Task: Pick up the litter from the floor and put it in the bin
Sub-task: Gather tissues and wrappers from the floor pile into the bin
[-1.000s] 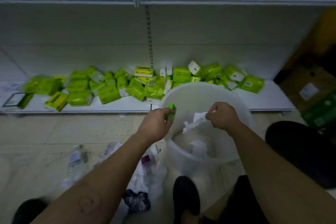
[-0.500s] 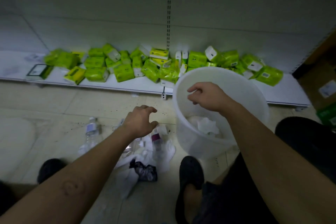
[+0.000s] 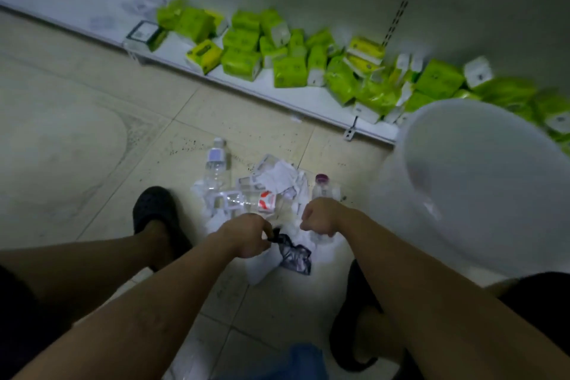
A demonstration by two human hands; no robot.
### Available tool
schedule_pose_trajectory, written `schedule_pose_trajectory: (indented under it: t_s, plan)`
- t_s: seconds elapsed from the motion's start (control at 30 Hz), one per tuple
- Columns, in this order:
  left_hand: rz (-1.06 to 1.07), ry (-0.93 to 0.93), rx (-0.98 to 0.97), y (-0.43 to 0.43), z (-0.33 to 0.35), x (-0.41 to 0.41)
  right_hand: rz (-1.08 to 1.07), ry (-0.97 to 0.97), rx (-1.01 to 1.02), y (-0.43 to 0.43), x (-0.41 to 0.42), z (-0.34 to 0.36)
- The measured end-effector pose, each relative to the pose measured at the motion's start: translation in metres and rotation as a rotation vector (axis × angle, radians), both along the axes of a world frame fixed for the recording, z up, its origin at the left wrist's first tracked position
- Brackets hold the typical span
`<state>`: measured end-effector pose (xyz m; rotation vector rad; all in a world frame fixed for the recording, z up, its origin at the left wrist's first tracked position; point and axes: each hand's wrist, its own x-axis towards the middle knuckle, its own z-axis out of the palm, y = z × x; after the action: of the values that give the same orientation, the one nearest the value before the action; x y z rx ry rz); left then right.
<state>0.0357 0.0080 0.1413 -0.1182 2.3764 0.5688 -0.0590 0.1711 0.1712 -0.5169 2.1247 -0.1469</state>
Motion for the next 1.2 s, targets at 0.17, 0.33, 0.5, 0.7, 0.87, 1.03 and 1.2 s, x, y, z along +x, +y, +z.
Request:
schedule_pose_trajectory:
  t_s: [0.17,0.33,0.5,0.7,0.87,1.03,1.2]
  plan:
    - [-0.07,-0.165,-0.015,-0.008,-0.067,-0.005,0.088,-0.03,0.112,-0.016,-0.005,-0.082]
    - [-0.084,-0.312,0.004,0.008,-0.136,0.002,0.078,-0.097,0.122,-0.028,-0.013,-0.15]
    - [-0.042,-0.255,0.012,0.01,-0.175,0.023,0.101,-0.188,0.186,-0.023,-0.013,-0.203]
    - [0.104,-0.336,-0.016,-0.005,-0.155,0.01,-0.119,-0.132,0.101,-0.014,-0.011,-0.187]
    - [0.054,-0.118,-0.017,-0.016,-0.092,-0.013,-0.161,0.001,-0.022,-0.009,-0.019,-0.12]
    - [0.096,0.19,0.104,-0.013,-0.021,-0.022,-0.161,0.111,-0.098,0.004,-0.026,-0.021]
    - [0.256,0.47,0.16,0.016,0.051,-0.029,-0.302,0.358,-0.308,0.041,-0.023,0.07]
